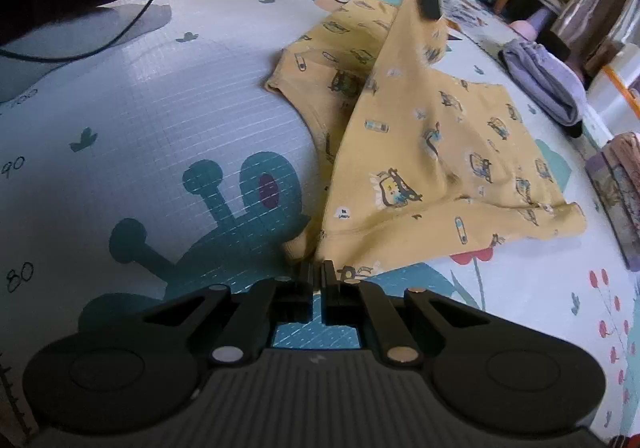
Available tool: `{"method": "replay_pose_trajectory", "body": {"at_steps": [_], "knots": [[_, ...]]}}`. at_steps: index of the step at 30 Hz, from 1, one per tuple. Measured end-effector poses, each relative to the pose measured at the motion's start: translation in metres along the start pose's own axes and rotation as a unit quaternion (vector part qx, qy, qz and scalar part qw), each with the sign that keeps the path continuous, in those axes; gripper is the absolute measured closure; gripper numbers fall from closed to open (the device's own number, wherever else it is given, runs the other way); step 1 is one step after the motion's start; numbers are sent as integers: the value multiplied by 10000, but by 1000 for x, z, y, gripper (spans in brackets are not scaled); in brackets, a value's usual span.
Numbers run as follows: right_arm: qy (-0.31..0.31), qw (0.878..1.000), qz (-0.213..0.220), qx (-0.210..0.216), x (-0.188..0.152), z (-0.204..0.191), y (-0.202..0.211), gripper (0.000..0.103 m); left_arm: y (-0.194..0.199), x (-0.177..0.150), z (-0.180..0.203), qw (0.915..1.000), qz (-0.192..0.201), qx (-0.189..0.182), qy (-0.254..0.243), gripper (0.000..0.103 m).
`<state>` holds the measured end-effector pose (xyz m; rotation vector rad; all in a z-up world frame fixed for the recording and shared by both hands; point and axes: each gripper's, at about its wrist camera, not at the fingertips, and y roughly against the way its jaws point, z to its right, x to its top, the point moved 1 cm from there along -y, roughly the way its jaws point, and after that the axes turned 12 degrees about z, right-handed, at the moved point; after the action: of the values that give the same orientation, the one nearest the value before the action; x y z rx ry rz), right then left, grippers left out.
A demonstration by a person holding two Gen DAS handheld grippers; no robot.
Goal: Fold clothes
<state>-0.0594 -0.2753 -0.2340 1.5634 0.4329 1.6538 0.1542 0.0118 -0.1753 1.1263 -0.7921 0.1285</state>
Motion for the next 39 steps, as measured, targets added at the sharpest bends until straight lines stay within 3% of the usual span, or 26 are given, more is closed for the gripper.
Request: {"method": "replay_pose_trajectory", "body": {"at_steps": [4, 8, 11, 13, 15, 19, 24, 25, 26, 27, 31, 33, 36, 38, 39], "knots": [[-199, 9995, -72, 217, 2, 8, -1, 94, -6, -11, -17, 9992, -320, -11, 248, 65], [-197, 9995, -41, 226, 4, 6, -2, 94, 7, -15, -60, 9941, -284, 367, 979, 64], [-180, 9996, 13, 202, 2, 5, -1, 94, 12, -19, -95, 9815, -108, 376, 1875, 64], [-176, 9996, 29, 223, 1, 5, -1, 94, 6, -23, -108, 9741, -204, 308, 2231, 64], [-156, 9996, 31, 239, 2, 6, -1, 94, 2, -25, -106, 9763, -301, 439, 2096, 64], [-179, 9996, 30, 214, 2, 6, -1, 94, -8, -21, -91, 9857, -304, 229, 1642, 63], [-172, 9996, 35, 229, 2, 6, -1, 94, -35, -18, -86, 9873, -494, -106, 1508, 64], [-177, 9996, 37, 235, 2, 6, -1, 94, -39, -17, -83, 9890, -552, -104, 1368, 76], [-186, 9995, 42, 237, 2, 6, -1, 94, -40, -15, -78, 9928, -574, 9, 1050, 98], [-195, 9995, 46, 240, 2, 7, -1, 94, -38, -12, -74, 9952, -521, 48, 832, 103], [-249, 9993, 84, 264, 0, 8, 0, 94, -4, 3, -78, 9954, 184, 11, 937, 103], [-252, 9993, 119, 257, -1, 7, 1, 94, -5, -2, -81, 9964, 84, 309, 784, 103], [-249, 9992, 149, 277, -1, 8, 0, 94, -20, -4, -73, 9971, -352, 667, 109, 103], [-230, 9992, 167, 290, -2, 8, 1, 94, -29, 14, -65, 9984, -321, 417, 196, 95], [-221, 9992, 178, 293, -2, 7, 1, 94, -36, 28, -58, 9991, -230, 260, 226, 83]]}}
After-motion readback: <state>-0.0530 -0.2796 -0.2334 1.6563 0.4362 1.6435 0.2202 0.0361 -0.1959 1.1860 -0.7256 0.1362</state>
